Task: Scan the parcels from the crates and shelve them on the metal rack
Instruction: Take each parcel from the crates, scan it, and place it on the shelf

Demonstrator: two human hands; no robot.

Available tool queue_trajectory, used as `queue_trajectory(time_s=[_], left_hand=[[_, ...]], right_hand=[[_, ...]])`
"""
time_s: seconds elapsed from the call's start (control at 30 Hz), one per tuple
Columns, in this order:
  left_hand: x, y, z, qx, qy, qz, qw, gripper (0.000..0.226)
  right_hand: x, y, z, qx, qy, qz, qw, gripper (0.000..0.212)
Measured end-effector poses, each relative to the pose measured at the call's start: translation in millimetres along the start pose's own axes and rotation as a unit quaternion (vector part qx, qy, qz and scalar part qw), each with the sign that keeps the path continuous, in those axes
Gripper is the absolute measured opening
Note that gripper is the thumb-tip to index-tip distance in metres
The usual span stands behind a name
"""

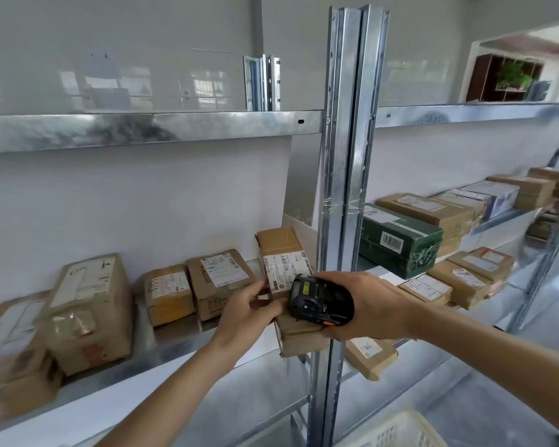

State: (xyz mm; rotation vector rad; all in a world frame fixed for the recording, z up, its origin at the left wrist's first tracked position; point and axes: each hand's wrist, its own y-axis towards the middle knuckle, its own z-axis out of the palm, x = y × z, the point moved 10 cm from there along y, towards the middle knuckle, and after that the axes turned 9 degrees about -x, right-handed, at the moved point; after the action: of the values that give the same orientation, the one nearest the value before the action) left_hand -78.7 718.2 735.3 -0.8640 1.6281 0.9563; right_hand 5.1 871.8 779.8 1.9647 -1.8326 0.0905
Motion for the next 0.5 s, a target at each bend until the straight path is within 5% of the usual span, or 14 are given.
queue_trajectory(time_s=[0.5], left_hand=[[48.3,48.8,2.2,-0.019,0.025,-0.031,0.999,0.045]], right_hand=[[-45.9,55.0,40.4,0.048,0.033,-0.004,0.998,0.069]])
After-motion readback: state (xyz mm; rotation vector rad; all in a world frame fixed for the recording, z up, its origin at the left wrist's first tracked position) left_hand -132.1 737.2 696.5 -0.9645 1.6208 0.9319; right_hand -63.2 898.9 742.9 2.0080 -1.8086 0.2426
